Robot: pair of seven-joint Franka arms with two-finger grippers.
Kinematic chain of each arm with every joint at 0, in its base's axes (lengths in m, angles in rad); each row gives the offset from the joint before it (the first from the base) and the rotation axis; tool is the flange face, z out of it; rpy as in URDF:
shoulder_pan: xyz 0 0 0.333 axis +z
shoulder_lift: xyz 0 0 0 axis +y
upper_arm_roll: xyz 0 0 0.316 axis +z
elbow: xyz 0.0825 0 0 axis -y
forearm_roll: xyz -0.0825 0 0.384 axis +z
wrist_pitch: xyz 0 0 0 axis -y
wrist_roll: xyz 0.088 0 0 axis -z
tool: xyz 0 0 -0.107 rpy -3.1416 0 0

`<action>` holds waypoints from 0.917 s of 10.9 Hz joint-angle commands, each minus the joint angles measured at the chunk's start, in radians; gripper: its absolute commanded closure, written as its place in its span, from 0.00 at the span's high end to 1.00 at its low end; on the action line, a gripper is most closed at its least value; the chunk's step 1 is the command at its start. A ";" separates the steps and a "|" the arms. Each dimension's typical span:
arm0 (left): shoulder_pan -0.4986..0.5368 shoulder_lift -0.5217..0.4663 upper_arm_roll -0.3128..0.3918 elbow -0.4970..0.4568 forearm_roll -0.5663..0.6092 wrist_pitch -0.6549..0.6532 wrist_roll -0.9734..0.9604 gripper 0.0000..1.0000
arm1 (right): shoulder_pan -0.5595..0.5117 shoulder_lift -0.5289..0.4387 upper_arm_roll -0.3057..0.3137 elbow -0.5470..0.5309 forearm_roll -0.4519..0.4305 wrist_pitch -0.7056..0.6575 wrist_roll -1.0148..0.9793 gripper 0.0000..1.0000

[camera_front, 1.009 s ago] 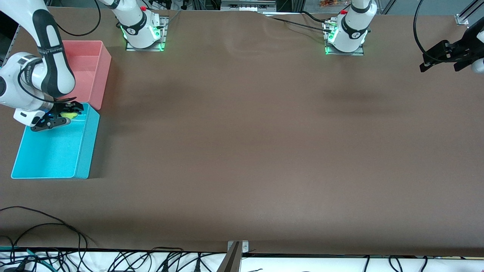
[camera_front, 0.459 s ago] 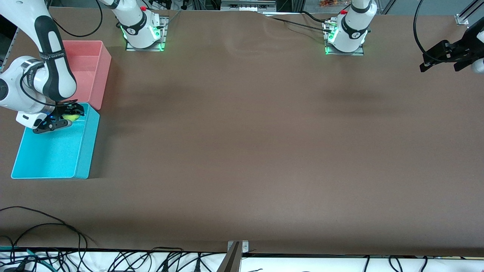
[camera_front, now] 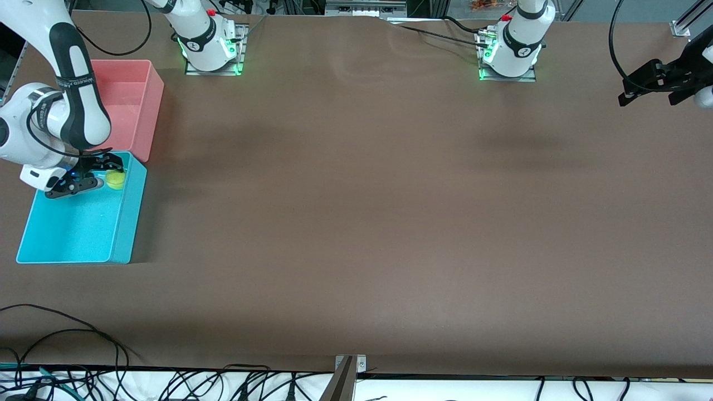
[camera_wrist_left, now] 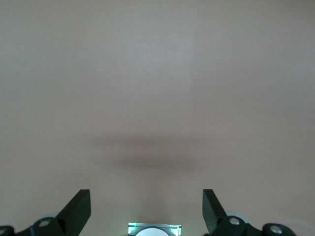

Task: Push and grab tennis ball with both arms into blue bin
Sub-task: 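Lower the ball into the cyan bin and open the right gripper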

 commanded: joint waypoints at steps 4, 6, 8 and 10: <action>0.002 0.013 -0.006 0.031 -0.008 -0.017 -0.006 1.00 | 0.016 -0.015 0.010 0.281 0.030 -0.390 0.058 0.92; 0.005 0.013 -0.006 0.031 -0.008 -0.017 -0.006 1.00 | 0.055 -0.021 0.009 0.449 0.015 -0.614 0.133 0.93; 0.009 0.013 -0.004 0.031 -0.007 -0.019 -0.006 1.00 | 0.096 -0.027 0.007 0.582 0.007 -0.731 0.161 0.97; 0.010 0.013 -0.004 0.031 -0.005 -0.017 -0.006 1.00 | 0.128 -0.042 0.006 0.624 0.001 -0.748 0.161 1.00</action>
